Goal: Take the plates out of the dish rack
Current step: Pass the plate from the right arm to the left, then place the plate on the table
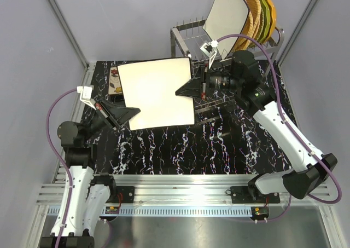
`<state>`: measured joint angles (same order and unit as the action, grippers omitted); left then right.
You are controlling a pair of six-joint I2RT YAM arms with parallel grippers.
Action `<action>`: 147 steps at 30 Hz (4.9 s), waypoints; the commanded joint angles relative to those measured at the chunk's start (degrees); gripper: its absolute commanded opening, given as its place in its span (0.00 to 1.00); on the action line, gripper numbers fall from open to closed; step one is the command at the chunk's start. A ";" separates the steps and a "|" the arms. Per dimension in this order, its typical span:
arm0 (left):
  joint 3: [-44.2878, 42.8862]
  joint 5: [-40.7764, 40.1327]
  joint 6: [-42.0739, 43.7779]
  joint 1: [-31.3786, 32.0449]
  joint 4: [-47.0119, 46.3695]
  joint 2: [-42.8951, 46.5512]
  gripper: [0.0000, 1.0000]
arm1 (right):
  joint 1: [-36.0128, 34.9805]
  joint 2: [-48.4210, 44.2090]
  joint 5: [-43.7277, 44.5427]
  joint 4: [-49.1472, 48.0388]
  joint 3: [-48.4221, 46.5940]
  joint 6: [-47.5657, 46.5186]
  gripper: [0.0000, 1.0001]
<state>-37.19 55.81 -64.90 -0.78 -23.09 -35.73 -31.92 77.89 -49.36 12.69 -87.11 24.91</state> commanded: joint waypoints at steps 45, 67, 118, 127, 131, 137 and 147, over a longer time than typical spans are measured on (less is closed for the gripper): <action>7.49 -7.04 -14.99 -6.43 -26.13 0.40 0.00 | 4.50 -12.05 8.58 1.02 -0.08 -21.30 1.00; 6.60 -17.56 -12.10 -15.48 -30.52 -12.96 0.00 | 7.66 -15.83 19.82 1.90 4.75 -21.57 0.99; -13.69 -80.85 -14.46 3.14 -51.45 -75.19 0.00 | 12.32 -18.65 40.75 4.36 25.06 -21.92 1.00; -19.58 -91.49 -19.20 8.24 -42.66 -77.30 0.01 | 12.94 -19.53 40.75 3.75 25.68 -21.74 1.00; -21.52 -96.13 -22.71 10.26 -38.09 -77.74 0.05 | 13.11 -19.79 40.66 3.75 25.76 -21.65 1.00; -22.66 -101.24 -25.71 12.29 -32.81 -77.92 0.06 | 13.46 -20.32 40.66 3.57 25.94 -21.48 1.00; -24.51 -104.24 -29.31 13.25 -25.70 -78.36 0.10 | 13.99 -20.76 40.31 3.84 25.68 -21.04 1.00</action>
<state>-56.55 -40.91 -91.72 12.10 -38.33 -116.40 -18.57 58.39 -9.54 19.18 -61.04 3.40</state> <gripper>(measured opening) 0.097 0.994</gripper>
